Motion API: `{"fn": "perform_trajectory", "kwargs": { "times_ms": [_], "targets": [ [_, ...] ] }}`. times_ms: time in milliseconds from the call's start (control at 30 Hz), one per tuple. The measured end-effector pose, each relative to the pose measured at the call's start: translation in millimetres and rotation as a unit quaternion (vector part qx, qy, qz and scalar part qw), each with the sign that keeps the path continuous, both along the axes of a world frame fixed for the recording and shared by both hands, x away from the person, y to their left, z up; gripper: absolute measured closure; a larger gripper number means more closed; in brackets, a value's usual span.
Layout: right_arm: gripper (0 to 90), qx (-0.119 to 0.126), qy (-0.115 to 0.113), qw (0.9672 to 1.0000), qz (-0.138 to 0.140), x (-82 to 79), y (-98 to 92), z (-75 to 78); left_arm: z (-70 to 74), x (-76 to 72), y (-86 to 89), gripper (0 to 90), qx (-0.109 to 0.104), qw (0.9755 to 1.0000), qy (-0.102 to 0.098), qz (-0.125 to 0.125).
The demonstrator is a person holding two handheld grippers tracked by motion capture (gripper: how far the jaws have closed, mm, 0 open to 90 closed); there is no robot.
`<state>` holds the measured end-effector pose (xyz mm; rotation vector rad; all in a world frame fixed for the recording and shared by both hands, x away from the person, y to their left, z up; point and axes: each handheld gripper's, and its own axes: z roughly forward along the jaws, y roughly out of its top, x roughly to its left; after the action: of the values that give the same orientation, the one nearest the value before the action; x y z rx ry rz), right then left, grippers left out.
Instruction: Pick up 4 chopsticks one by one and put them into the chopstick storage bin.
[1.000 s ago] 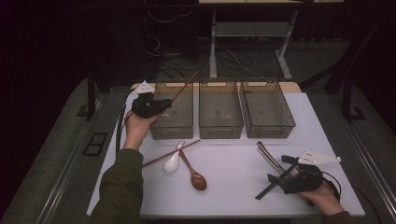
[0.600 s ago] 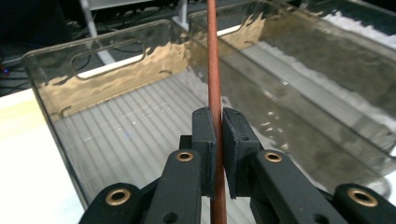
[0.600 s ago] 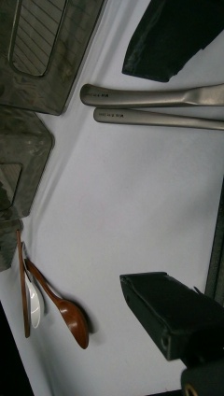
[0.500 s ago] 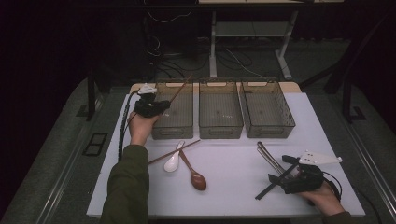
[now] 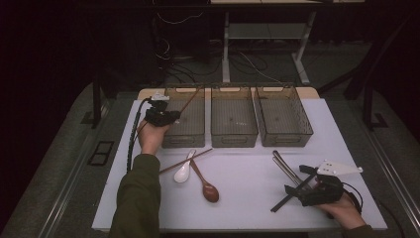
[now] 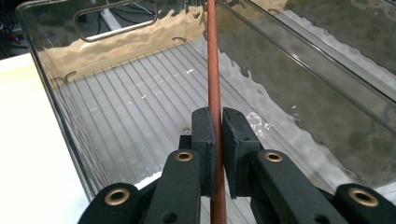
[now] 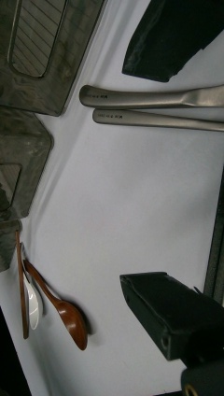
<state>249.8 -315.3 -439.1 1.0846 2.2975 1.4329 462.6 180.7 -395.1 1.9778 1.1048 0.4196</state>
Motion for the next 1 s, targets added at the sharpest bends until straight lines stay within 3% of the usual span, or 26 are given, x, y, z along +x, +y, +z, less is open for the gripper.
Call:
{"fn": "perform_trajectory", "kwargs": {
  "times_ms": [133,267,567,733,833,900,1000],
  "targets": [
    [1.2,-0.001,-0.001,1.0000,0.001,0.0,0.1,-0.1,-0.4,0.2,-0.7,81.8,0.002,1.0000,0.001,0.001],
    [1.2,-0.001,-0.001,1.0000,0.000,-0.1,0.1,0.1,0.2,0.3,-1.8,71.5,0.003,0.9999,-0.005,0.010],
    [1.2,0.000,0.000,1.0000,0.000,0.0,0.1,-0.1,4.1,-1.6,-2.3,62.5,-0.004,0.9999,-0.012,0.005],
    [1.2,-0.001,-0.001,1.0000,0.000,0.2,0.1,-0.3,11.4,-6.4,-2.1,54.5,-0.011,0.9997,-0.020,-0.010],
    [1.2,-0.001,-0.003,1.0000,0.001,0.2,0.0,-0.2,15.0,-9.8,-2.4,47.4,-0.027,0.9991,-0.018,-0.026],
    [1.2,0.001,-0.002,1.0000,-0.001,-0.1,0.0,-0.1,19.1,-13.8,-2.8,43.7,-0.009,0.9990,-0.020,-0.038],
    [1.2,0.001,-0.001,1.0000,-0.002,-0.1,0.1,-0.1,23.6,-19.3,-4.1,39.0,-0.012,0.9984,-0.014,-0.053]
  ]
}}
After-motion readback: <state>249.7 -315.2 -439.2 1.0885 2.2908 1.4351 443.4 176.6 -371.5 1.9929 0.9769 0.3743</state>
